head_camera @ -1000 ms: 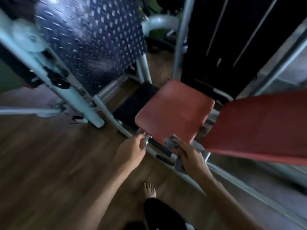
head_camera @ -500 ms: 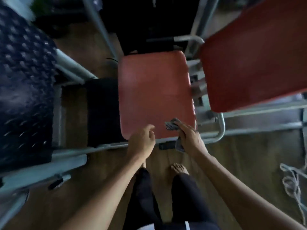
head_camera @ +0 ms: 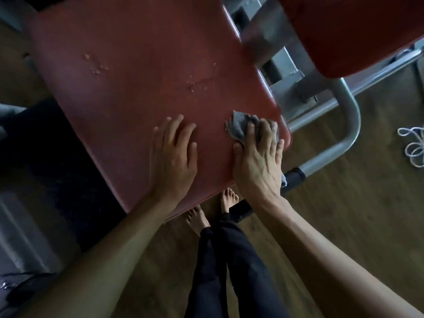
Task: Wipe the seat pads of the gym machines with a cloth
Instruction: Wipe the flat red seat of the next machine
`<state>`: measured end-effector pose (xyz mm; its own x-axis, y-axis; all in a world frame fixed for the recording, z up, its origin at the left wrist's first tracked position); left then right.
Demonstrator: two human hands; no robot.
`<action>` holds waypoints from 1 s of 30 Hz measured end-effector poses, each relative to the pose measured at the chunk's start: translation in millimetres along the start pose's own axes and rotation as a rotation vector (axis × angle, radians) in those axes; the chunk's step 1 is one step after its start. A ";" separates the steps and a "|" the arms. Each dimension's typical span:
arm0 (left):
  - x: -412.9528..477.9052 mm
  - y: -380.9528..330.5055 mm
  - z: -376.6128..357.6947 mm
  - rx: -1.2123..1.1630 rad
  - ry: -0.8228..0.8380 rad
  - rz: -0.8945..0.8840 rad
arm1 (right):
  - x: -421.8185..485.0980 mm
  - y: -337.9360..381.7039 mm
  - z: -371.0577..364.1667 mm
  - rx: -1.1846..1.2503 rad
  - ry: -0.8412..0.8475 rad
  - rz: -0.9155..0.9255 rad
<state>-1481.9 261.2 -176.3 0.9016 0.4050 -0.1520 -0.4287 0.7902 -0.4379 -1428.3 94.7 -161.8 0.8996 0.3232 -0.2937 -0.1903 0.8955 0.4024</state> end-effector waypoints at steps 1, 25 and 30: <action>0.2 3.3 -5.4 0.050 0.015 -0.037 | 2.1 -0.5 -5.6 -0.037 0.027 0.003; -4.8 44.7 1.6 0.196 0.010 -0.061 | 5.3 58.5 -45.6 0.096 0.001 -0.293; -4.8 44.1 -0.9 0.204 -0.024 -0.061 | 0.1 65.0 -39.7 0.117 0.000 -0.267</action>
<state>-1505.1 293.7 -195.6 0.9256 0.3626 -0.1086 -0.3785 0.8892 -0.2571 -1456.2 165.0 -170.1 0.9117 0.0812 -0.4027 0.0995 0.9075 0.4082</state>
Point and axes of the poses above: each hand's wrist, its own x-axis towards the middle knuckle, its own z-axis out of the back of the hand, y = z × x, the point moved 1 cm from there along x, towards the middle knuckle, and after that the axes turned 9 degrees about z, right-handed, at the moved point
